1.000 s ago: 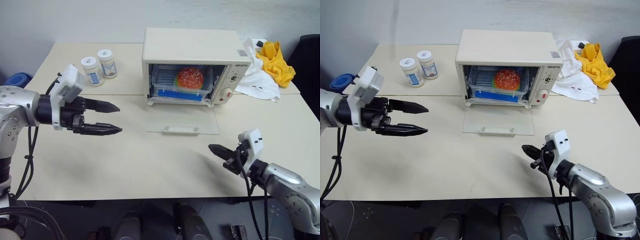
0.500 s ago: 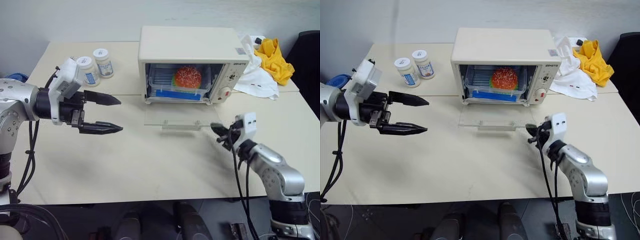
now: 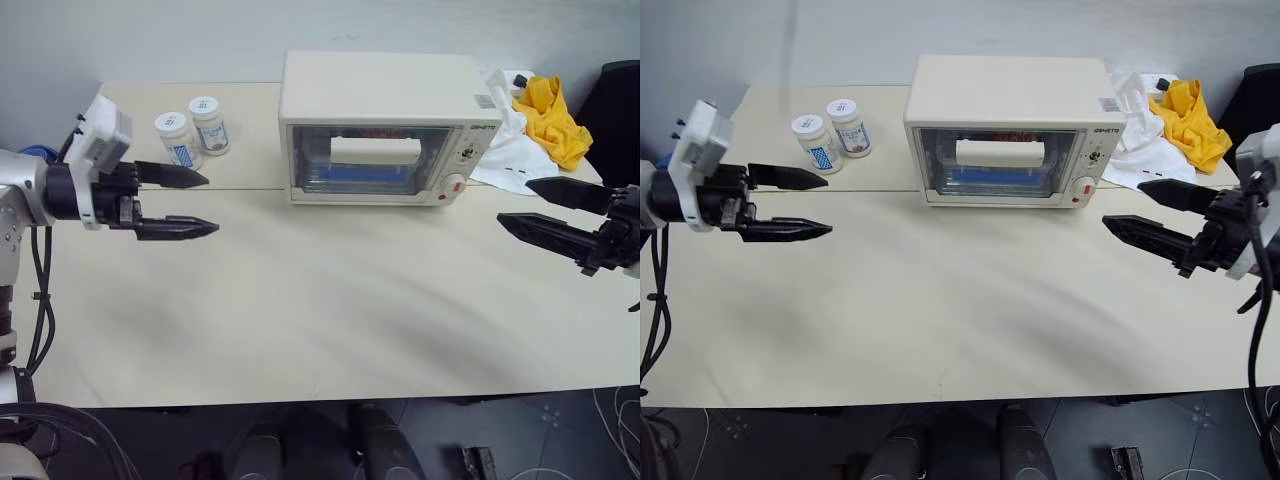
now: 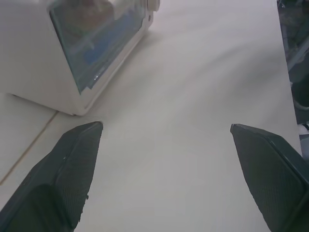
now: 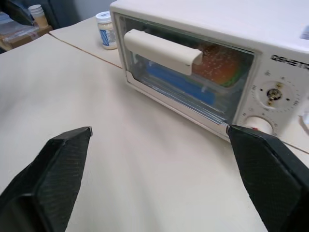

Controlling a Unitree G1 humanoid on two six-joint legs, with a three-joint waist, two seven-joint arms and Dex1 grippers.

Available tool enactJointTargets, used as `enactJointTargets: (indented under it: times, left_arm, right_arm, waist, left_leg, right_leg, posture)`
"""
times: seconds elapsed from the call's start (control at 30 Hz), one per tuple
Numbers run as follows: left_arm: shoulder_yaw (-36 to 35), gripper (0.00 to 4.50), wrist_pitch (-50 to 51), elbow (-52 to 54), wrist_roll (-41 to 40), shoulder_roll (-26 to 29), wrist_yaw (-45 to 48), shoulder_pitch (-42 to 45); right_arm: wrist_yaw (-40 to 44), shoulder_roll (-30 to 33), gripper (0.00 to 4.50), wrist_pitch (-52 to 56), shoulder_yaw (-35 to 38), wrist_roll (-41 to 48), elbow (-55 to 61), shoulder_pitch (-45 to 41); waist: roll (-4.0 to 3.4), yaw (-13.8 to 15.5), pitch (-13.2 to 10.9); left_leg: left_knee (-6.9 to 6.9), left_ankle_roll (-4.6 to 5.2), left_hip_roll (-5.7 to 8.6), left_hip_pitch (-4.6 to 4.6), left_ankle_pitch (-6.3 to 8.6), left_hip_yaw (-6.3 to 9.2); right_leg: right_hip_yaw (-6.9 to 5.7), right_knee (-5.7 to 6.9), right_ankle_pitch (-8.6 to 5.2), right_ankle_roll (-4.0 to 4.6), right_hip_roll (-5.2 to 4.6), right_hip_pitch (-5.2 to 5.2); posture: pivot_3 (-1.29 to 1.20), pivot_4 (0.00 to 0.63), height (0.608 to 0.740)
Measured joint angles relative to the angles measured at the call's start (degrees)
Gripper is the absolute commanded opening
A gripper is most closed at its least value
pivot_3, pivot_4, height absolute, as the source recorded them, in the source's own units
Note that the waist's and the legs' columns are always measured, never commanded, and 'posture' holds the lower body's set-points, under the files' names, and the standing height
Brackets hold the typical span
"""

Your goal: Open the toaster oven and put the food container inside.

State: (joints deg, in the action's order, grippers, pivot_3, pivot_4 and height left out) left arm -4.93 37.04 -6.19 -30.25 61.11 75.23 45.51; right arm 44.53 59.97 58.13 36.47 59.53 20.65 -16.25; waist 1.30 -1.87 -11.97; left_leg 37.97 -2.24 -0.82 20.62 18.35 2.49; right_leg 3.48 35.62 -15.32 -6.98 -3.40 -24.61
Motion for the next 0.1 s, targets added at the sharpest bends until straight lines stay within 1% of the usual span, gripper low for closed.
enactJointTargets:
  times: [0.1]
  left_arm:
    - [-0.3, 4.5, -0.5, -1.3, 0.3, 0.0, -0.1, 0.9]
  right_arm:
    - [-0.9, -0.3, 4.47, -1.2, -0.5, -0.8, 0.3, 0.1]
  waist:
    - [-0.02, 0.0, 0.0]
  left_leg:
    - [-0.01, 0.01, -0.02, 0.0, 0.0, 0.02]
  right_leg:
    - [-0.01, 0.03, -0.01, 0.01, 0.02, -0.03]
  posture:
    - [0.0, 0.15, 0.74]
